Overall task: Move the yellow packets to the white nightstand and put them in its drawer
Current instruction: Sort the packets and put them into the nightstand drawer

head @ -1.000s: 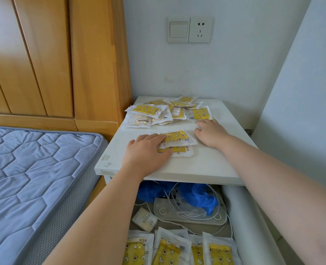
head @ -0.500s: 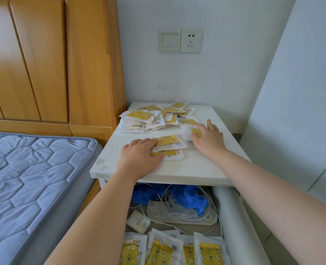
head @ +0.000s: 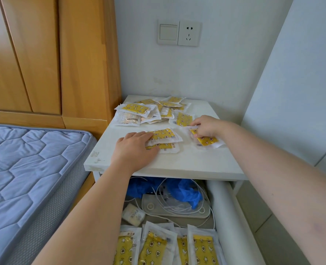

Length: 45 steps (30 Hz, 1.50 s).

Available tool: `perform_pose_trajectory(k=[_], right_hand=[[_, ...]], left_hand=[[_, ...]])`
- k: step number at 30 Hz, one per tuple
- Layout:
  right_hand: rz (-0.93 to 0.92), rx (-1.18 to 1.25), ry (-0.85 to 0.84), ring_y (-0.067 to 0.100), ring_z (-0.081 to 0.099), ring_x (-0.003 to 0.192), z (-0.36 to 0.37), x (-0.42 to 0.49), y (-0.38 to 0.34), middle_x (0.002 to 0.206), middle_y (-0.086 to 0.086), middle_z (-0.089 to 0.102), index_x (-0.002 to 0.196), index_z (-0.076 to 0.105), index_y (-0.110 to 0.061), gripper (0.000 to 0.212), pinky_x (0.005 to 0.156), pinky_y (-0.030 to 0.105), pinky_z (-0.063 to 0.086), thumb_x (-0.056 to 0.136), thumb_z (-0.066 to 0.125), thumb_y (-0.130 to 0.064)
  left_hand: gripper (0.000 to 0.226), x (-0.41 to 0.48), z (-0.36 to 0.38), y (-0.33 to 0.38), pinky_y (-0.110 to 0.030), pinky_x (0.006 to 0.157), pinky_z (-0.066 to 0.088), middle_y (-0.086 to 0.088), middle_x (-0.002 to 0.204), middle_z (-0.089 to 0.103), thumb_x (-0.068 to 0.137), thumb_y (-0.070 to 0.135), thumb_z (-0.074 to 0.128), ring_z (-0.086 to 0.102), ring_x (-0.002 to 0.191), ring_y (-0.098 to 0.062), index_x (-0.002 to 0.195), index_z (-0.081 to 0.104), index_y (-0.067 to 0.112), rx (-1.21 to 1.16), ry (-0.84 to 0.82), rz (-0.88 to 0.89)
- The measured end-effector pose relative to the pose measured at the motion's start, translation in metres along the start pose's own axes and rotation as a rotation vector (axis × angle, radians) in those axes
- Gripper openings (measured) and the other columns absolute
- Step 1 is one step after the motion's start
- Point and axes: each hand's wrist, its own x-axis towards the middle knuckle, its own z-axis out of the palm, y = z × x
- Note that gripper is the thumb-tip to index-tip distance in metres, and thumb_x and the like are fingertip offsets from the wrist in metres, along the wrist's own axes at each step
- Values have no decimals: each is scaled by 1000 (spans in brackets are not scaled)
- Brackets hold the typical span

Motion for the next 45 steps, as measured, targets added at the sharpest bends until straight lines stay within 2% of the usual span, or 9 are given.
perform_pose_trajectory(k=[6, 9, 15, 19, 22, 28, 36, 42, 45], right_hand=[[101, -75, 43, 27, 51, 117, -1, -29, 14, 137, 11, 41, 135, 44, -15, 66, 90, 33, 46, 80, 73, -37], [224, -237, 0, 27, 55, 93, -8, -38, 13, 103, 13, 57, 89, 54, -4, 51, 60, 27, 39, 80, 67, -53], [264, -384, -5, 18, 49, 59, -21, -35, -1, 63, 2, 49, 61, 48, -12, 36, 48, 24, 34, 83, 70, -30], [8, -356, 150, 27, 55, 84, -34, -23, -13, 82, 8, 56, 71, 52, -11, 21, 52, 25, 36, 80, 70, -16], [-59, -275, -26, 29, 52, 114, -28, -14, -27, 125, 11, 54, 127, 51, -5, 42, 83, 26, 40, 89, 62, -19], [-25, -280, -123, 23, 46, 92, -33, -12, -27, 104, 7, 49, 98, 44, -8, 20, 75, 26, 35, 94, 57, -23], [11, 20, -10, 31, 66, 95, -68, -23, -13, 107, 14, 68, 104, 64, -3, 28, 90, 39, 52, 82, 73, -17], [129, -1, -195, 28, 59, 98, -50, -19, -22, 112, 14, 60, 96, 59, -5, 22, 93, 37, 47, 84, 71, -21], [237, -106, -223, 32, 57, 113, -33, -9, -31, 125, 14, 58, 118, 57, -2, 46, 100, 39, 43, 87, 68, -34]], left_hand=[[56, -1, 1, 0, -37, 115, 17, 11, 154, 31, 94, 55, 39, 22, 142, -14, 147, 31, 37, 1, 2, -2], [57, 0, 1, 0, -38, 115, 18, 11, 154, 31, 94, 55, 38, 22, 142, -15, 147, 31, 37, 8, -1, -3], [57, -1, 1, 1, -38, 115, 18, 11, 154, 31, 94, 55, 39, 22, 142, -15, 147, 31, 37, 6, 3, -4], [57, 0, 0, 1, -37, 114, 18, 12, 153, 32, 94, 54, 40, 23, 142, -14, 147, 32, 37, -2, 7, -8], [56, -1, 0, 1, -37, 114, 18, 11, 153, 32, 93, 54, 41, 23, 142, -14, 146, 32, 36, -10, 10, -13], [56, 0, 1, -1, -37, 114, 20, 12, 152, 35, 93, 54, 42, 25, 141, -14, 145, 34, 36, -20, 30, -10], [55, 1, 4, -1, -37, 113, 20, 12, 151, 36, 94, 53, 41, 25, 141, -15, 145, 34, 36, -18, 44, -6], [56, 2, 4, -1, -37, 113, 20, 11, 151, 35, 93, 54, 41, 25, 141, -15, 145, 34, 35, -18, 48, -8], [56, 2, 4, -1, -37, 113, 20, 12, 151, 35, 93, 53, 42, 25, 141, -15, 146, 34, 35, -13, 49, -9]])
